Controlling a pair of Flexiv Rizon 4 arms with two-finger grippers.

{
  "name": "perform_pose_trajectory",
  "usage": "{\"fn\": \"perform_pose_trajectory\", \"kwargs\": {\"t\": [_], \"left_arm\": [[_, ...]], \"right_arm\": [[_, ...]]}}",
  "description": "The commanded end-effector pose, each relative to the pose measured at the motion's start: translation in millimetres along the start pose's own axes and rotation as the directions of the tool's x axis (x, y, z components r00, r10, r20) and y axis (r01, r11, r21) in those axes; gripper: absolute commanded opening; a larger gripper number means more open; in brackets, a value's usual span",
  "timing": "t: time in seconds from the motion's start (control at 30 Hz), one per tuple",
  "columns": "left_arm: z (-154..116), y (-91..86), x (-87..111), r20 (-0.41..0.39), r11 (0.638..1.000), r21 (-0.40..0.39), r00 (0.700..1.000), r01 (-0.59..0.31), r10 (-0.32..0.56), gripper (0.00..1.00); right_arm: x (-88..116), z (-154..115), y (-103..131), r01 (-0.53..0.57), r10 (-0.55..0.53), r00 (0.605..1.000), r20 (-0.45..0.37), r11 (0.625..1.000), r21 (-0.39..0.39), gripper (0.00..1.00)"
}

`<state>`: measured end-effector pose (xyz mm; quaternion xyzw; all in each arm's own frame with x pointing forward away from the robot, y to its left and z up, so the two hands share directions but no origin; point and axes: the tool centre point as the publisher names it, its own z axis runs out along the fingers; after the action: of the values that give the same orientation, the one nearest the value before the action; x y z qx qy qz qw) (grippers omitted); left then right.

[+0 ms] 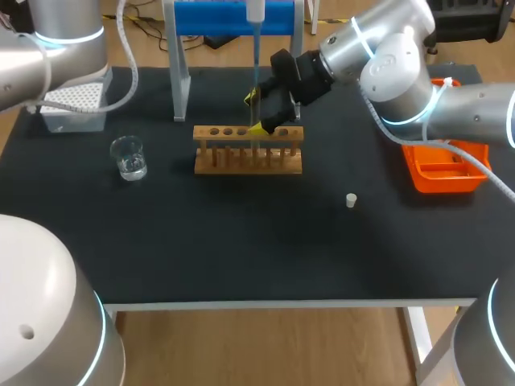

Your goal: Invert the test tube, pick up the pipette, mount the tip to pipette, aspirate from beaker and dispense into the tube, eject the tip, return the pipette, and cap with the stopper.

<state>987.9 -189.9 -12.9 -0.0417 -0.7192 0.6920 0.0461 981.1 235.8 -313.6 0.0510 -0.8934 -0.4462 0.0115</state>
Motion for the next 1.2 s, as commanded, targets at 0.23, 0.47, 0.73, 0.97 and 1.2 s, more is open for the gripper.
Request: {"fn": "perform_pose_trajectory", "kwargs": {"t": [0.23,0.47,0.73,0.97,1.2], "left_arm": [[1.2,5.4,0.6,0.001,1.000,-0.003,1.000,0.018,-0.018,0.00],[0.4,7.5,0.7,0.009,0.999,-0.021,1.000,0.028,-0.028,0.00],[-1.7,7.9,-0.7,0.031,0.999,-0.047,0.999,0.026,-0.025,0.00],[-2.9,7.9,-2.2,0.051,0.999,-0.047,0.999,0.019,-0.016,0.00],[-2.5,8.8,-3.7,0.067,1.000,-0.029,0.998,0.007,-0.005,0.00]], "right_arm": [[-1.0,-0.4,-0.1,0.000,0.000,1.000,-0.003,1.000,0.002,1.00],[-1.0,-0.4,-0.1,0.000,0.000,1.000,-0.003,1.000,0.002,1.00],[-1.0,-0.4,-0.1,0.000,0.000,1.000,-0.003,1.000,0.002,1.00],[-1.0,-0.4,-0.1,0.000,0.000,1.000,-0.003,1.000,0.002,1.00],[-1.0,-0.4,-0.1,0.000,0.000,1.000,-0.003,1.000,0.002,1.00]]}}
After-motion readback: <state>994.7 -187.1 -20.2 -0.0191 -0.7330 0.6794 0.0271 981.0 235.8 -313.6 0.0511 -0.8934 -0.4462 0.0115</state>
